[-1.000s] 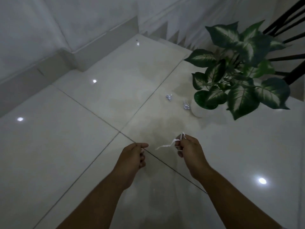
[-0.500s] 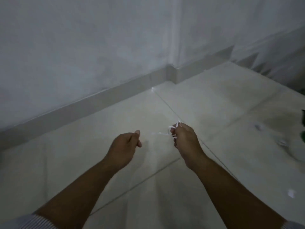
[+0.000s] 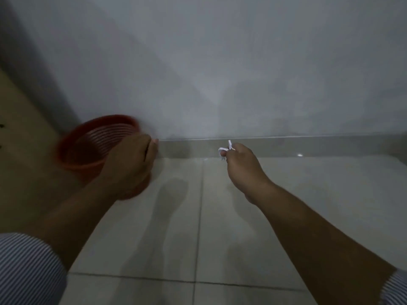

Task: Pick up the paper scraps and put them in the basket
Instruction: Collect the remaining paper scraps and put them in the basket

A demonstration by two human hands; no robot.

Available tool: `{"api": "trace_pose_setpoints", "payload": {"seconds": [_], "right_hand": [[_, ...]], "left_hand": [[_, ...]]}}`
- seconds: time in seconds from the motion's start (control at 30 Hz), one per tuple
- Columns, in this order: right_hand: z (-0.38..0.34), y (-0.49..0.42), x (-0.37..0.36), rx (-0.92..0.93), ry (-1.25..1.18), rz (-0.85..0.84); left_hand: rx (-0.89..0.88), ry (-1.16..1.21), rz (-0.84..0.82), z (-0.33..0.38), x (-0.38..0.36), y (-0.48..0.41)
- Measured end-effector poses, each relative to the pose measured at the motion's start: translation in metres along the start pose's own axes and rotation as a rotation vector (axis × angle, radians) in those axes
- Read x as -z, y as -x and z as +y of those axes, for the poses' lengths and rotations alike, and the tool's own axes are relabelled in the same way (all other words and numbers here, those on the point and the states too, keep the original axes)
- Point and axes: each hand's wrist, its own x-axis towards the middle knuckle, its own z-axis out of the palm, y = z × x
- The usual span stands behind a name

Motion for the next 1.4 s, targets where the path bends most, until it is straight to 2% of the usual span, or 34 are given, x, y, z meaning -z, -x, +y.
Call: {"api": "trace_pose_setpoints", "payload": {"seconds": [0.07, 0.13, 0.23, 0.3, 0.43, 0.57, 0.67, 0.73, 0.77, 0.83, 0.97, 1.07, 1.2, 1.3, 1.4], "right_hand": [[-0.013, -0.003, -0.030, 0.046, 0.042, -0.061], [-0.022, -0.006, -0.057, 0.094, 0.093, -0.124], [-0.028, -0.008, -0.095, 0.143, 0.138, -0.197], [-0.028, -0.009, -0.109, 0.158, 0.179, -0.210], [-0.031, -0.017, -0.133, 0.158, 0.228, -0.239], [-0.052, -0.038, -0.162, 0.165, 0.194, -0.208], [-0.070, -0.058, -0.187, 0.152, 0.113, -0.159], [-0.082, -0.070, -0.205, 0.122, 0.048, -0.170], [-0.087, -0.073, -0.212, 0.091, 0.013, -0.192], [-0.096, -0.079, -0.225, -0.018, -0.118, -0.280], [-0.115, -0.073, -0.229, -0.266, -0.436, -0.561], [-0.113, -0.074, -0.224, -0.365, -0.545, -0.638], [-0.105, -0.075, -0.215, -0.410, -0.659, -0.646], [-0.097, -0.075, -0.198, -0.357, -0.666, -0.613], [-0.085, -0.073, -0.172, -0.206, -0.466, -0.481]], "left_hand": [[0.051, -0.026, 0.035, -0.037, -0.006, 0.006], [0.184, -0.080, 0.033, -0.066, -0.011, 0.007], [0.388, -0.089, -0.050, -0.103, -0.020, 0.012], [0.410, -0.095, -0.129, -0.116, -0.027, 0.013], [0.394, -0.071, -0.362, -0.122, -0.024, 0.012], [0.302, -0.157, -0.355, -0.125, -0.027, 0.013], [0.316, -0.135, -0.335, -0.128, -0.025, 0.014], [0.162, -0.245, -0.415, -0.132, -0.022, 0.015], [0.138, -0.295, -0.426, -0.135, -0.026, 0.019], [0.054, -0.300, -0.342, -0.144, -0.035, 0.024], [-0.067, -0.344, -0.231, -0.142, -0.036, 0.024], [-0.123, -0.376, -0.215, -0.143, -0.036, 0.023], [-0.133, -0.381, -0.232, -0.147, -0.038, 0.022], [-0.141, -0.367, -0.314, -0.139, -0.031, 0.018], [0.103, -0.234, -0.481, -0.132, -0.027, 0.008]]}}
